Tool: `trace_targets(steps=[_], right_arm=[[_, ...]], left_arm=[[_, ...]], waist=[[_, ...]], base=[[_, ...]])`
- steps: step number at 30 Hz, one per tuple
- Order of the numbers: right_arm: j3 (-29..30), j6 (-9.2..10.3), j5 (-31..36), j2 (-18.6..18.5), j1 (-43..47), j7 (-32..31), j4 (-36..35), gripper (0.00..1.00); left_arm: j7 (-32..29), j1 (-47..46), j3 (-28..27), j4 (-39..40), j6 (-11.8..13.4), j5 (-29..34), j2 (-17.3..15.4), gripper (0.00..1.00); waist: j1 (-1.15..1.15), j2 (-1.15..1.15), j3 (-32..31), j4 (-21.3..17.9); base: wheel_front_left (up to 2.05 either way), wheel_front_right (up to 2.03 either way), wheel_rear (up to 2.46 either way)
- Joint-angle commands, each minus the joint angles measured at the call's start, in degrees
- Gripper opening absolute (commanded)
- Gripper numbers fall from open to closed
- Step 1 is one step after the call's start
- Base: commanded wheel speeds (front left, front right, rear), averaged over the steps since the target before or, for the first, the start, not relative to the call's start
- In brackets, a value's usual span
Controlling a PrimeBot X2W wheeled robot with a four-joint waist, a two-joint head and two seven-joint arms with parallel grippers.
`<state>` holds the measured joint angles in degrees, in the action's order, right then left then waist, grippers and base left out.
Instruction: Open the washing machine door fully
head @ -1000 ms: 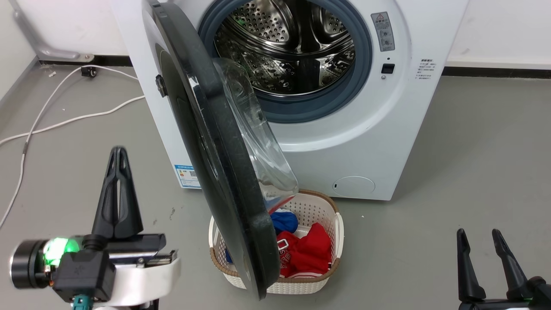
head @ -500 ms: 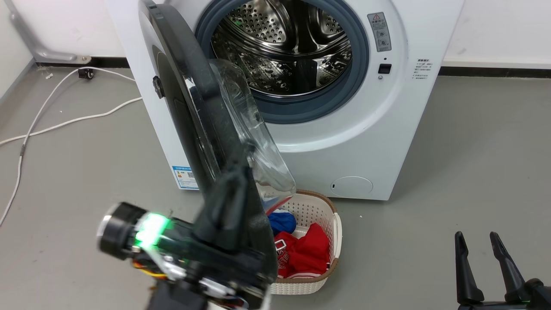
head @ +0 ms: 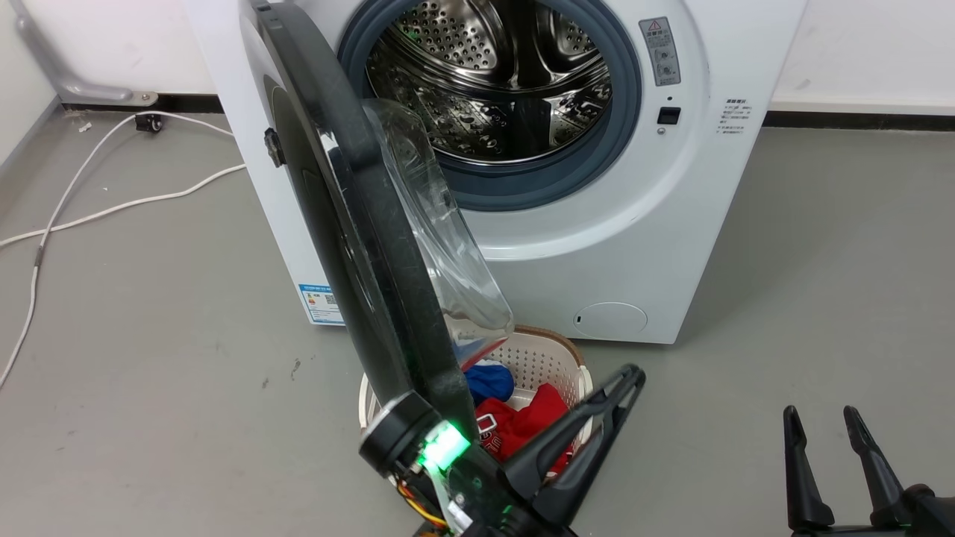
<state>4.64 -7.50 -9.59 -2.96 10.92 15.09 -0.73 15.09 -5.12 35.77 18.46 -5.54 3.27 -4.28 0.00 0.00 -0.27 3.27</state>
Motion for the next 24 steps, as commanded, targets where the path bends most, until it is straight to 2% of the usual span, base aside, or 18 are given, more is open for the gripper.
trace_targets(steps=[1, 5, 10, 24], right_arm=[[-0.1, 0.0, 0.1, 0.2, -0.1, 0.1, 0.2, 1.0], [-0.1, 0.0, 0.2, 0.2, 0.0, 0.1, 0.6, 1.0], [0.0, 0.0, 0.3, 0.2, 0.0, 0.1, 1.0, 1.0], [-0.3, 0.0, 0.6, 0.2, -0.3, 0.1, 2.4, 1.0]], left_arm=[[0.1, 0.6, 0.7, -1.5, -0.1, -0.4, -0.1, 0.0], [0.1, 1.8, 1.6, -5.2, 0.1, -1.1, -0.4, 0.0], [0.1, 3.6, 0.9, -9.3, 1.7, -1.9, -1.0, 0.0], [0.1, 6.1, -6.6, -17.0, 7.3, -5.4, -2.3, 0.0]], waist=[[0.0, 0.0, 0.1, -0.2], [0.0, 0.0, 0.3, -0.5], [0.0, 0.0, 0.7, -0.7], [0.0, 0.0, 1.4, 0.5]], base=[[0.0, 0.0, 0.0], [0.0, 0.0, 0.0], [0.0, 0.0, 0.0], [0.0, 0.0, 0.0]])
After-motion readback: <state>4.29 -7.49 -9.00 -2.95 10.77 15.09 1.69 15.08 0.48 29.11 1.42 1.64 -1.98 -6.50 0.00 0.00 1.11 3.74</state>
